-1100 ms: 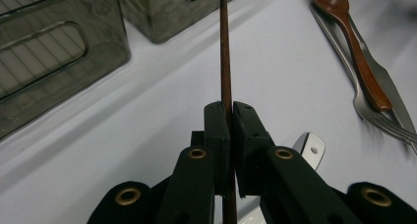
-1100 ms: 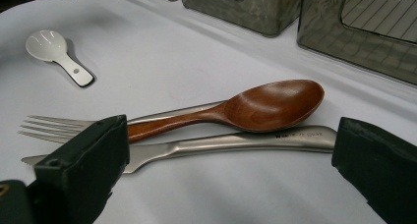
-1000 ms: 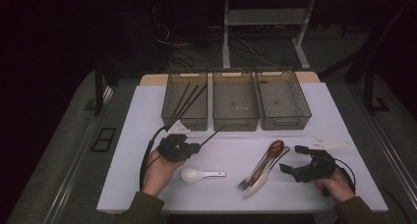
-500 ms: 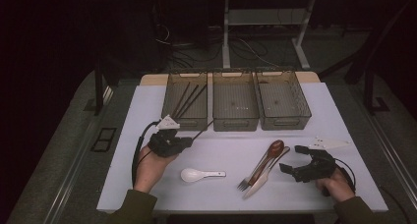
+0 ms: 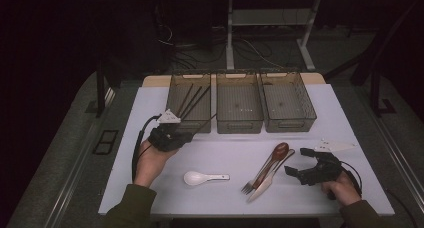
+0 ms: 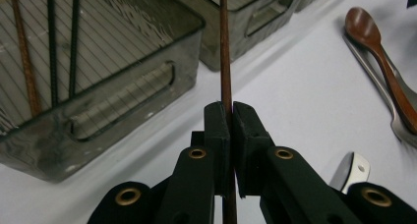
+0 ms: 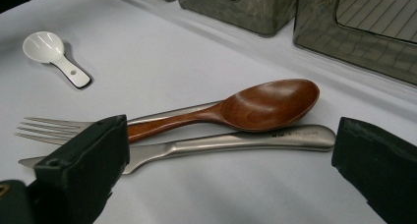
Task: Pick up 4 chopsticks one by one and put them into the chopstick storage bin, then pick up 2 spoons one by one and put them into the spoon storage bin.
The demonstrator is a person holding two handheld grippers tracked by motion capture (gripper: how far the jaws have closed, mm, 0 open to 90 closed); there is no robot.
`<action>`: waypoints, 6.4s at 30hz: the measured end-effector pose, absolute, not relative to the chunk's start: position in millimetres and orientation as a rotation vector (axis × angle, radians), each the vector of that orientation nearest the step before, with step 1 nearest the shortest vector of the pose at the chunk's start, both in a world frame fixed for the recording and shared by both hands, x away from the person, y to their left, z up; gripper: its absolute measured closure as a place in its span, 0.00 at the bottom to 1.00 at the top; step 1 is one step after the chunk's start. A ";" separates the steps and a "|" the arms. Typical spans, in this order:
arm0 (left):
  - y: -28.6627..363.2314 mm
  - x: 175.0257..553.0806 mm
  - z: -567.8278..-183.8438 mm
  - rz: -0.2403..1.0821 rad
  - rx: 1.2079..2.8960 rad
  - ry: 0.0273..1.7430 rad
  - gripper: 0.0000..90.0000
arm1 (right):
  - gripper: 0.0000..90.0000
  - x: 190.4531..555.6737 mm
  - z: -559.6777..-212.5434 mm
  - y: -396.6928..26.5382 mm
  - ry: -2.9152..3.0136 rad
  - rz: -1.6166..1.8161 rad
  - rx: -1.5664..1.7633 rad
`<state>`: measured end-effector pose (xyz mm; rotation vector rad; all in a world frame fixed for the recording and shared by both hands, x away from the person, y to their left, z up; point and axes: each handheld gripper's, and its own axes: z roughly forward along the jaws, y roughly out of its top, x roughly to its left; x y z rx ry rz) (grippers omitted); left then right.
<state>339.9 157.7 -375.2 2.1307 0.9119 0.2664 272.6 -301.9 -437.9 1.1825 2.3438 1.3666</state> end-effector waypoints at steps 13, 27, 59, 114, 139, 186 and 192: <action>160.7 360.4 -362.1 0.295 2.098 0.915 0.94 | 0.01 272.4 -438.1 -301.8 2.342 1.367 1.183; 159.8 390.7 -344.6 0.332 2.073 0.921 0.94 | 0.01 272.4 -438.3 -301.9 2.345 1.366 1.182; 138.5 488.2 -348.4 0.443 2.096 0.938 0.94 | 0.01 273.0 -438.8 -305.8 2.337 1.385 1.188; 130.9 449.2 -340.6 0.375 2.059 0.886 0.40 | 0.01 274.8 -441.2 -310.1 2.333 1.381 1.198; 117.0 378.5 -364.0 0.305 2.050 0.757 0.28 | 0.01 272.3 -440.6 -312.5 2.327 1.374 1.203; 150.3 289.4 -406.1 0.264 2.043 0.707 0.23 | 0.01 267.8 -438.5 -311.6 2.317 1.382 1.216; 155.6 281.7 -410.9 0.264 2.045 0.712 0.23 | 0.01 266.6 -438.0 -312.7 2.312 1.379 1.216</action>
